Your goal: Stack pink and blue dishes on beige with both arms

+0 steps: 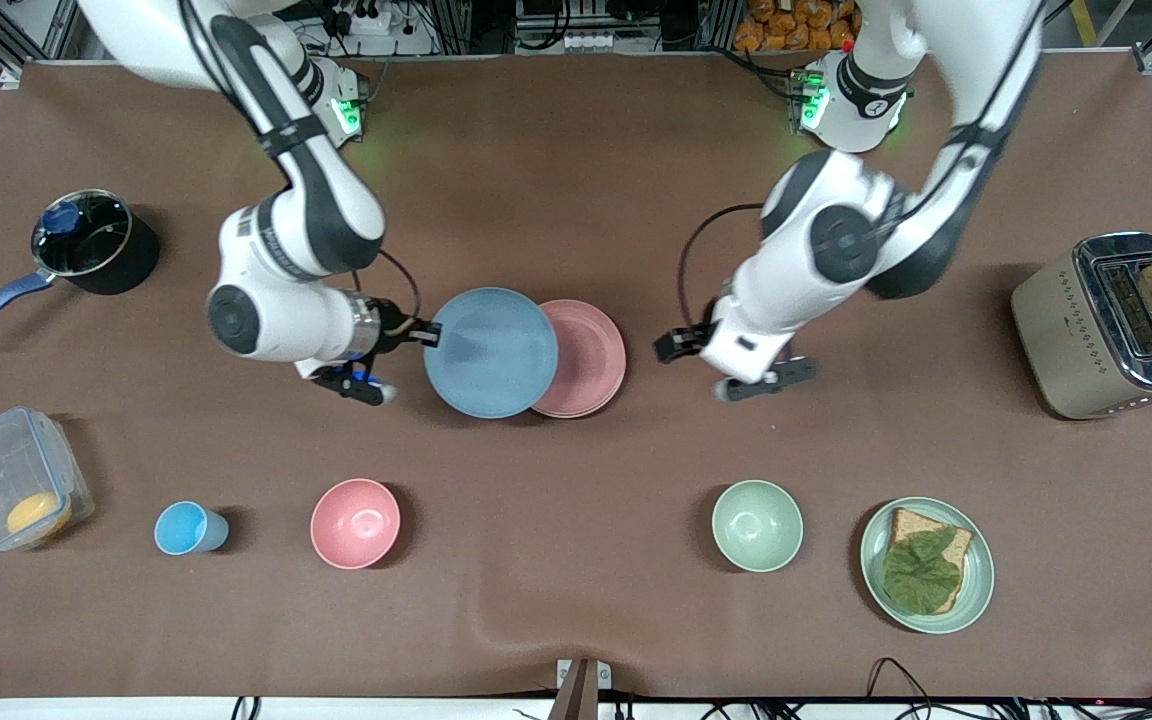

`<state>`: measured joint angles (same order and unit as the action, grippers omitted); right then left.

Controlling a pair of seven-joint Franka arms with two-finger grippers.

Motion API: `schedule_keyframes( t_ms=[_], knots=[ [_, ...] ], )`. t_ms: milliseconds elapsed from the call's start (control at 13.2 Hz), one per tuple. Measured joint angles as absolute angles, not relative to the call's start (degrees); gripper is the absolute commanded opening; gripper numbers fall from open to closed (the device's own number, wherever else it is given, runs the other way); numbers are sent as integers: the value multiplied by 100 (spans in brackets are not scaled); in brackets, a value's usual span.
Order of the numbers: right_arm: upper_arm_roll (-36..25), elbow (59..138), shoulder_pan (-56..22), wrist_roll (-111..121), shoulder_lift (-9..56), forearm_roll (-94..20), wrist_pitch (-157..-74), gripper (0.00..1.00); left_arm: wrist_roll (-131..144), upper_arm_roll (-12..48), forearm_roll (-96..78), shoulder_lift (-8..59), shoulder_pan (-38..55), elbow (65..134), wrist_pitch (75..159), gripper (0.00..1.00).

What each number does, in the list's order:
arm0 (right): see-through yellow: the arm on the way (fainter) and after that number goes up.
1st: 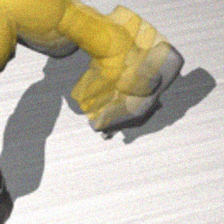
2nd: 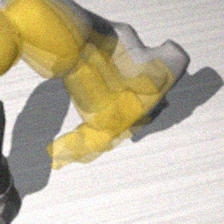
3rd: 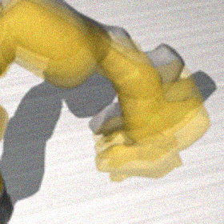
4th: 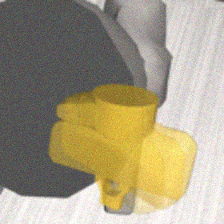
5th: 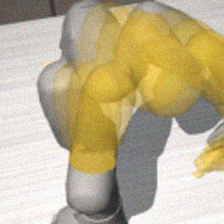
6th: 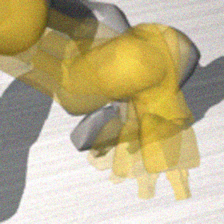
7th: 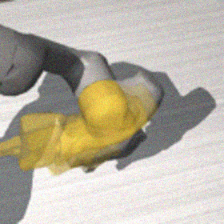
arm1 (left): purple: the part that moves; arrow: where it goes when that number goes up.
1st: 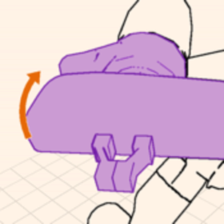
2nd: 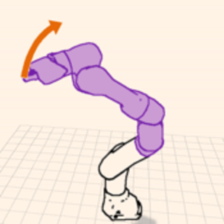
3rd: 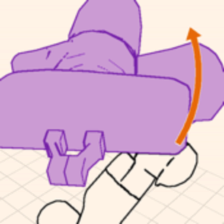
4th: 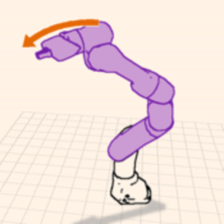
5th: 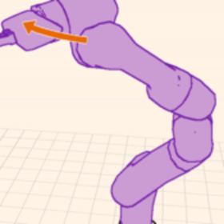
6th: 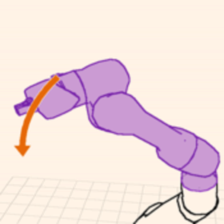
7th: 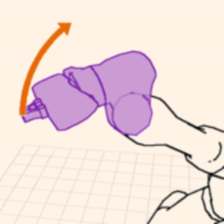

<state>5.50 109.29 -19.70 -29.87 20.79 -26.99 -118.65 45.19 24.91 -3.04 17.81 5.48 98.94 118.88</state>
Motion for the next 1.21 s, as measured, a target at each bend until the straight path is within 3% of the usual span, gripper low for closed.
schedule_keyframes(
  t_ms=[453, 679, 1057, 1208],
  knots=[
    [542, 11058, -2612, -3549, 2255, -2699, -12534, 0, 2869, 2450, 375, 344, -619, 9468, 9719, 100],
    [539, 11061, -2738, -3598, 2407, -2699, -12713, 0, 1954, 2445, 363, 235, -1013, 8905, 8883, 100],
    [535, 11060, -2963, -3831, 2599, -2699, -13056, 0, 1548, 2345, 363, 155, -1073, 8743, 8413, 100],
    [516, 11044, -2975, -3860, 2624, -2699, -13078, 100, 1317, 1908, 362, 76, -849, 8734, 8314, 100]
  ],
)
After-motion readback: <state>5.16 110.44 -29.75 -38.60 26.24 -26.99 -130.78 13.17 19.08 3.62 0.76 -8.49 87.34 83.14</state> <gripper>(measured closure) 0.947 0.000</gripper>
